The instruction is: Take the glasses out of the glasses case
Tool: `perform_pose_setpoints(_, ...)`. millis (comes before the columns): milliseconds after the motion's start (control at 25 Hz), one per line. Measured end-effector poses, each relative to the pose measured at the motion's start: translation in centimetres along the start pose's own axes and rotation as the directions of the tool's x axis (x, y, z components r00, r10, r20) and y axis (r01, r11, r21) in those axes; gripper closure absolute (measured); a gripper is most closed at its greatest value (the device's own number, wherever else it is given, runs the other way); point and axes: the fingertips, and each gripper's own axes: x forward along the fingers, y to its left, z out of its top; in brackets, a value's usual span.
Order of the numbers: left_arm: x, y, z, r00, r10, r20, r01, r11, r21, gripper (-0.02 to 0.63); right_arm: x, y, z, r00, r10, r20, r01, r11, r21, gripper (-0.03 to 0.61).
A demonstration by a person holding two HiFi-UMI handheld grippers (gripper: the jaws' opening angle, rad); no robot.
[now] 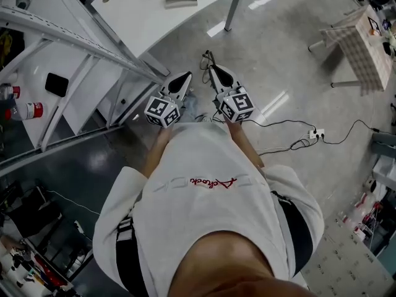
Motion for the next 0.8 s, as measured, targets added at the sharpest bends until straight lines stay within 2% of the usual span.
perform_pose_setpoints(800,-1.7,-2.3,-0.2,0.999,-0.016,0.039,0.016,1.0,0.021,0.614,-2.2,2.0,0.7,1.0,0.023,0.017,-0.022,0.998,-0.066,0.568)
